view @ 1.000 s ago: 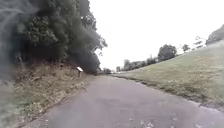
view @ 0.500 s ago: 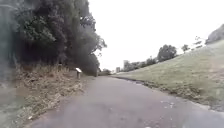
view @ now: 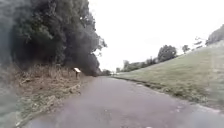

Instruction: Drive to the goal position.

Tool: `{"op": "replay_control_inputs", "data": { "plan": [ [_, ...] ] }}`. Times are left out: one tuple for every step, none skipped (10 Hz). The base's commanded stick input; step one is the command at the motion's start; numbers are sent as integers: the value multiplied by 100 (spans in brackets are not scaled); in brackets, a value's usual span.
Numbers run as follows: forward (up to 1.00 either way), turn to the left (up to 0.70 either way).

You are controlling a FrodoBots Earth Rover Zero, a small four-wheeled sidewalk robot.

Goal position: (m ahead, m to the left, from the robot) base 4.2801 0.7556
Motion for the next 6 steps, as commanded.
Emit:
{"op": "replay_control_inputs", "data": {
  "plan": [
    [45, 0],
    [45, 0],
    [45, 0],
    [45, 0],
    [45, 0],
    [45, 0]
  ]
}}
